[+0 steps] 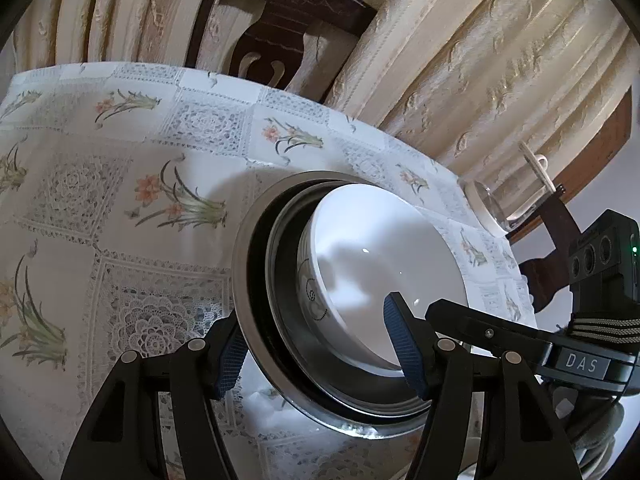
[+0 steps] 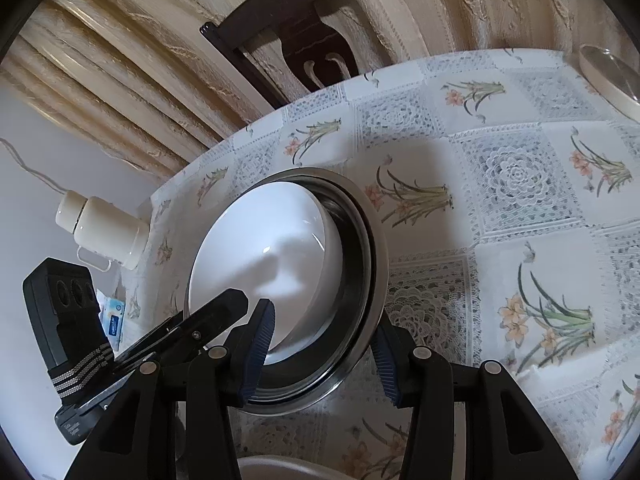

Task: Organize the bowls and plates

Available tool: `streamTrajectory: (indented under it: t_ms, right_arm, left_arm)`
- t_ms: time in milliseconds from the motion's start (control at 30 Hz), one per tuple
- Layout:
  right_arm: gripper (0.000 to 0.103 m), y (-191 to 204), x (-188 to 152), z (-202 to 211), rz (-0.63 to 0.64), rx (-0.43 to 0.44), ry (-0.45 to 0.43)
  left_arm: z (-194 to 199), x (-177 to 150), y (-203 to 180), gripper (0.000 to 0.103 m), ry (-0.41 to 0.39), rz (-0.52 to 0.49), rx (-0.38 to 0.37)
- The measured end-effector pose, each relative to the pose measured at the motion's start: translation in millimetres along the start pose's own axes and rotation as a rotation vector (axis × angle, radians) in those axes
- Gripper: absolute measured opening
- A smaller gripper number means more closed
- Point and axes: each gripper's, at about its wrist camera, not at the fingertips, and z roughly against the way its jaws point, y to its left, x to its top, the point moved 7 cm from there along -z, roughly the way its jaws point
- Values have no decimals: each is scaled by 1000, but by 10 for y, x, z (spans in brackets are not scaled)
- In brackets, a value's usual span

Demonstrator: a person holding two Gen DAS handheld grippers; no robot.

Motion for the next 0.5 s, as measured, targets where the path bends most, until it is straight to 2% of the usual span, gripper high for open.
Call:
streamTrajectory:
  t_ms: [300,500]
  right_arm:
    - [50,11,-93,328,4,-5,-56]
    - [50,-20,-251,578,3,-16,-93]
  left_arm:
    - [205,13,-221,65,-40,-33,-25]
    - [301,-134,-443,65,-34,-61,-43]
